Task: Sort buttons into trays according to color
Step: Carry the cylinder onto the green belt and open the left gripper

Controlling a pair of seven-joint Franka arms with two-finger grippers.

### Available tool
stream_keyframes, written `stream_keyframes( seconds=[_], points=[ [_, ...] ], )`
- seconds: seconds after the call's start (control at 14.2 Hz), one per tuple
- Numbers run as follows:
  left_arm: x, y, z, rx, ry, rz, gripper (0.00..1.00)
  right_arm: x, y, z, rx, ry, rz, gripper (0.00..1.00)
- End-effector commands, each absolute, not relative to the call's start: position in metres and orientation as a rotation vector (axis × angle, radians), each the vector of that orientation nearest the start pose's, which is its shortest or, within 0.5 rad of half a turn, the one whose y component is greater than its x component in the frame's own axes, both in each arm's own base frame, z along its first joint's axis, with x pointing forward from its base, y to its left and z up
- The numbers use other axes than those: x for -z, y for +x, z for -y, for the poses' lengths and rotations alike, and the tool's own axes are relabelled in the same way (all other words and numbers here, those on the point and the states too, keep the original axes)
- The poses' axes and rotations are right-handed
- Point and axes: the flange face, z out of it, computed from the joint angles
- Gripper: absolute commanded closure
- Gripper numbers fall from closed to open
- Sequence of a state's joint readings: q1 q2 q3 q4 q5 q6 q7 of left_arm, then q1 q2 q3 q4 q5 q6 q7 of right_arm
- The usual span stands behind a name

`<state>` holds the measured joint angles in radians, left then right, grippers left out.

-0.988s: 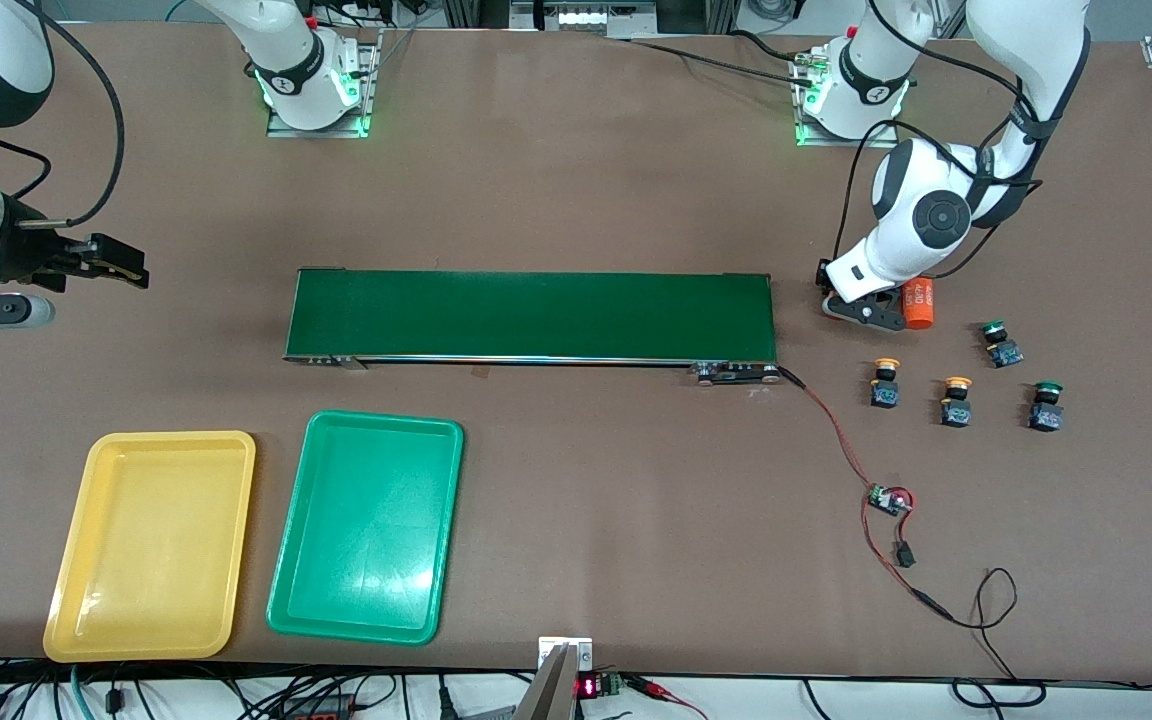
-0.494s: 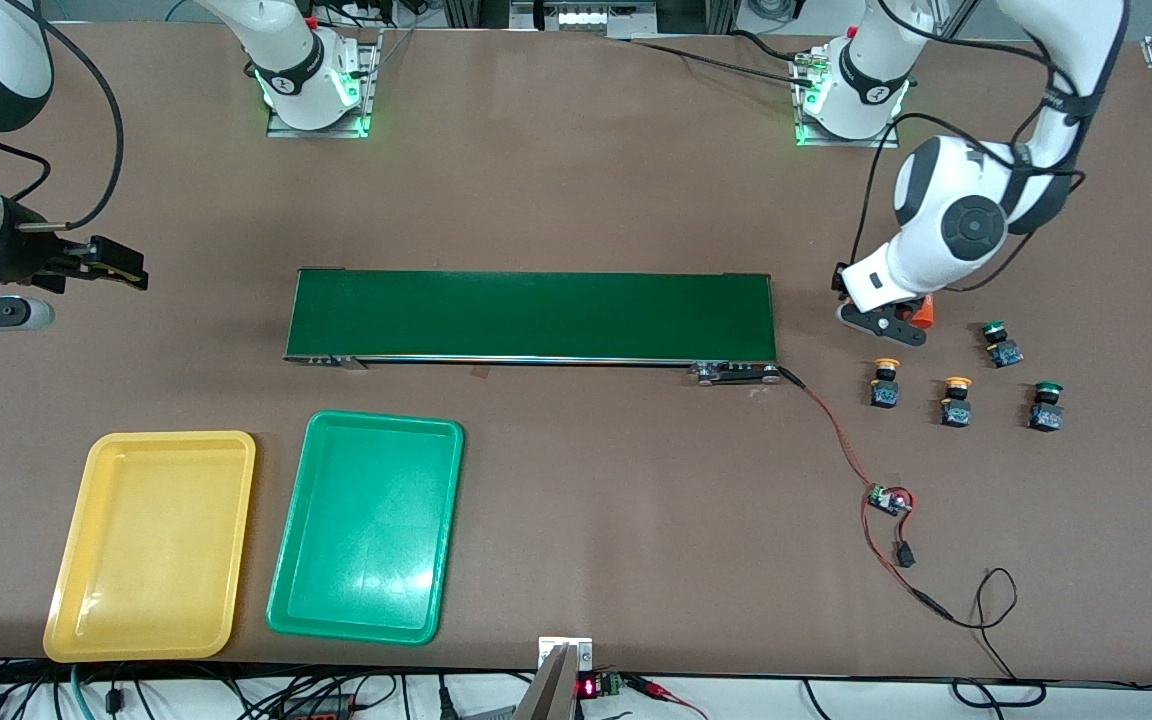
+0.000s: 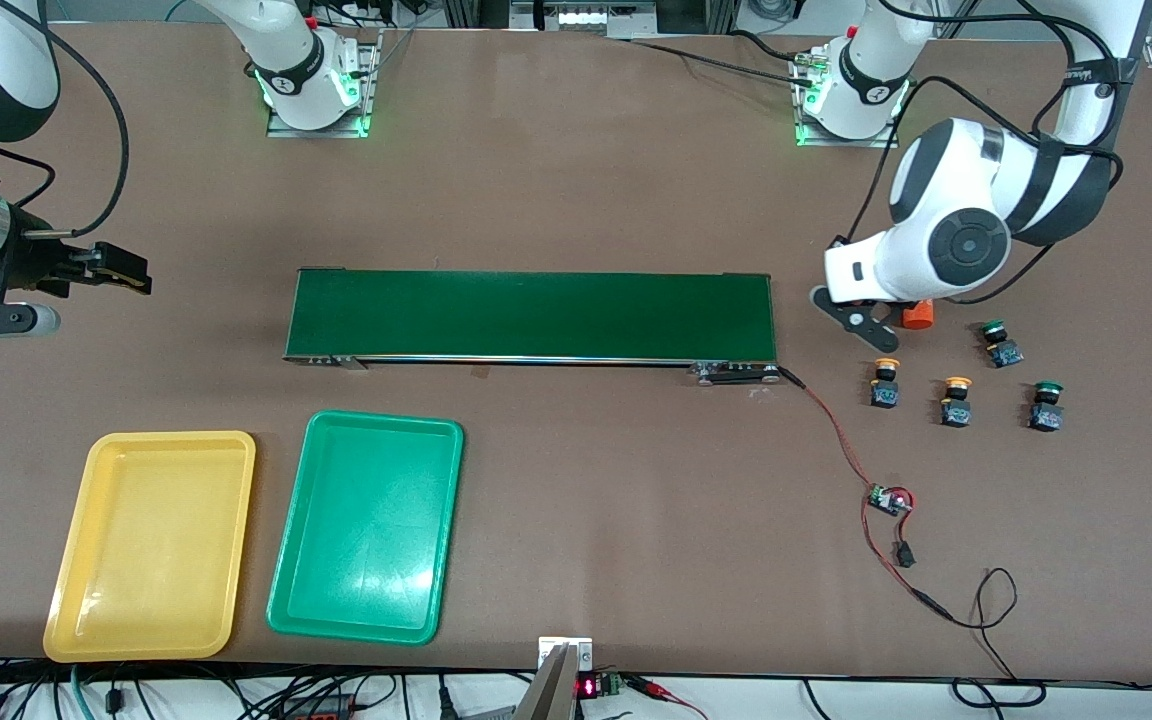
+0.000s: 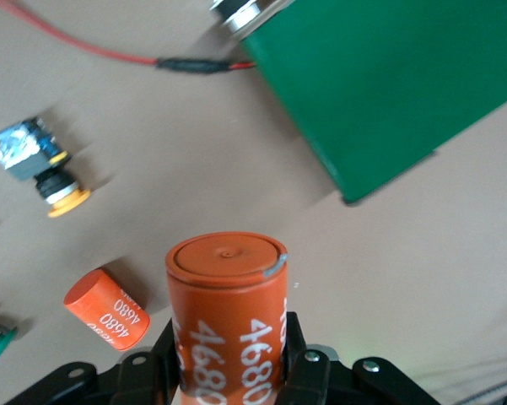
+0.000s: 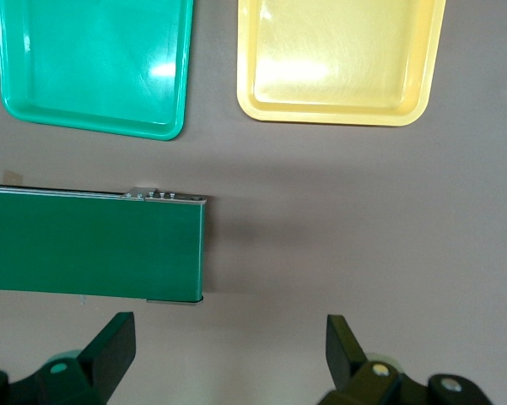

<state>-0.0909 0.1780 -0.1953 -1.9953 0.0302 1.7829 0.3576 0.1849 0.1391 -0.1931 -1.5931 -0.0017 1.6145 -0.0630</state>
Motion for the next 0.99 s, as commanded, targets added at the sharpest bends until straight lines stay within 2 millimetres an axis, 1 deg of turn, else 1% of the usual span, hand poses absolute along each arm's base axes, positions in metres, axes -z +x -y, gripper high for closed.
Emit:
stream_keyframes(
  seconds=[0.0,0.14,0.21,0.28,0.35,0.56,0.64,0.78,0.85,0.92],
  points=[
    [-0.356,0.528,0.187,-0.609,-2.879,-1.220,0.79,-0.544,0.595,0.001,-0.165,-3.145,0.083,0.00],
    [-0.357,0.526,0.217,-0.592,-2.852,-1.312,0.78,-0.544,0.595,0.007,-0.165,-3.145,0.071,0.00],
    [-0.355,0.522,0.236,-0.584,-2.831,-1.380,0.78,-0.544,0.595,0.011,-0.165,-3.142,0.061,0.00],
    [-0.353,0.522,0.253,-0.550,-2.807,-1.470,0.78,-0.544,0.595,0.010,-0.165,-3.141,0.063,0.00],
    [-0.342,0.521,0.270,-0.524,-2.774,-1.589,0.79,-0.544,0.595,0.010,-0.165,-3.142,0.061,0.00],
    [-0.309,0.518,0.313,-0.392,-2.661,-1.893,0.79,-0.544,0.596,0.009,-0.163,-3.143,0.068,0.00],
    [-0.298,0.520,0.323,-0.331,-2.622,-1.981,0.78,-0.544,0.596,0.010,-0.163,-3.142,0.066,0.00],
    [-0.281,0.527,0.328,-0.244,-2.482,-2.175,0.78,-0.543,0.596,0.010,-0.165,-3.142,0.066,0.00],
    [-0.276,0.528,0.328,-0.247,-2.423,-2.228,0.78,-0.541,0.596,0.011,-0.170,-3.142,0.063,0.00],
    [-0.274,0.526,0.328,-0.258,-2.394,-2.241,0.78,-0.540,0.597,0.011,-0.172,-3.142,0.063,0.00]
  ],
)
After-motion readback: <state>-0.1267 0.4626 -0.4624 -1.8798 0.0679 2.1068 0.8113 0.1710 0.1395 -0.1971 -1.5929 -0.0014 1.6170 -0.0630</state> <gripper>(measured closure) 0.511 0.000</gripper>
